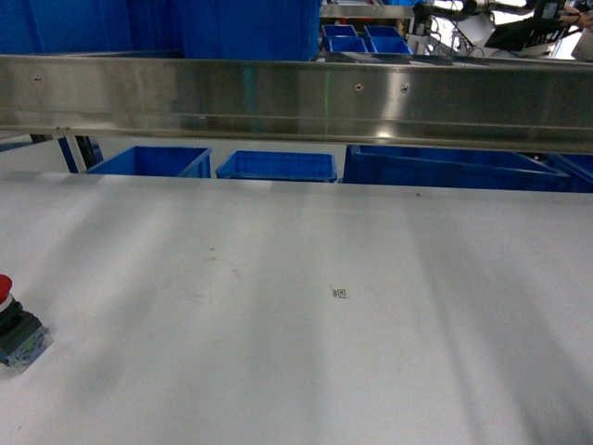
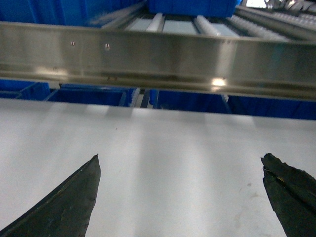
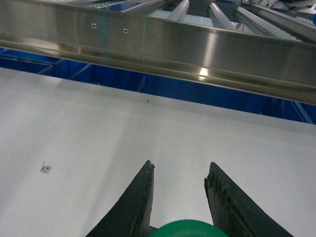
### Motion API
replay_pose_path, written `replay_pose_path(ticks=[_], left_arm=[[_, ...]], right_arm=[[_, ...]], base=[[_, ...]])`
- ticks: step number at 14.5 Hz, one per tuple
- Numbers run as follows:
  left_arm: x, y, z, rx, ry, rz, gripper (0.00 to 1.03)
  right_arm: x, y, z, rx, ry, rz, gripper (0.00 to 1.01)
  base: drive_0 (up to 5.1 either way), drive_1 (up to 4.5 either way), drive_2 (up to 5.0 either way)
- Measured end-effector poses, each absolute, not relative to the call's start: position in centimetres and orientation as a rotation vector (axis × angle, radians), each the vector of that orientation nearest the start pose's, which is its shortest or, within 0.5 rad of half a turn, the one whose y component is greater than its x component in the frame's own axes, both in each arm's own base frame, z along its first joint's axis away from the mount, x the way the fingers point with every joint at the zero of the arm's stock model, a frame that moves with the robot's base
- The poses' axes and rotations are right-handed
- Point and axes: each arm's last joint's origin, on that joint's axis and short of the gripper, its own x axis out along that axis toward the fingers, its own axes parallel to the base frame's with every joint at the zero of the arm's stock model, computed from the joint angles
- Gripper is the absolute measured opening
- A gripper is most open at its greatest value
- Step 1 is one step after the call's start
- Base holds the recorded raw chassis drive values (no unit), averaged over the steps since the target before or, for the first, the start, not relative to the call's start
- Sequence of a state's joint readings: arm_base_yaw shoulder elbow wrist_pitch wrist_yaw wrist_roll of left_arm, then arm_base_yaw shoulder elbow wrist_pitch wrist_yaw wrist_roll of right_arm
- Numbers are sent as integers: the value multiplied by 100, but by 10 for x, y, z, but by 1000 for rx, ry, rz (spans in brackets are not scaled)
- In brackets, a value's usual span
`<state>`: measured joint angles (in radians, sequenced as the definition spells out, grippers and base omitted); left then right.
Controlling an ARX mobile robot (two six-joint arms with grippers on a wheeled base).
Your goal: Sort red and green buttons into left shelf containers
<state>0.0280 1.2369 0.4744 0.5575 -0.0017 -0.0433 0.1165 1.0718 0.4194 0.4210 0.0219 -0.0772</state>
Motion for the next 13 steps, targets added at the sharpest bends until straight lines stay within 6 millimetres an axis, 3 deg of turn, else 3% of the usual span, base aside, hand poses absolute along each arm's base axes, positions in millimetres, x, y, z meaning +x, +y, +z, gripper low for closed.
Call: replay_pose_path(ticks=[2, 5, 13], left_arm=[[250, 8, 181, -9, 282, 58, 98], [252, 8, 166, 42, 335, 62, 98], [232, 6, 107, 111, 536, 10, 98]], right_arm=[[218, 25, 211, -93, 234, 103, 30], [218, 25, 211, -93, 235, 104, 30], [218, 25, 211, -93, 235, 104, 30]], base=[[0, 0, 0], [0, 0, 0], [0, 0, 0]])
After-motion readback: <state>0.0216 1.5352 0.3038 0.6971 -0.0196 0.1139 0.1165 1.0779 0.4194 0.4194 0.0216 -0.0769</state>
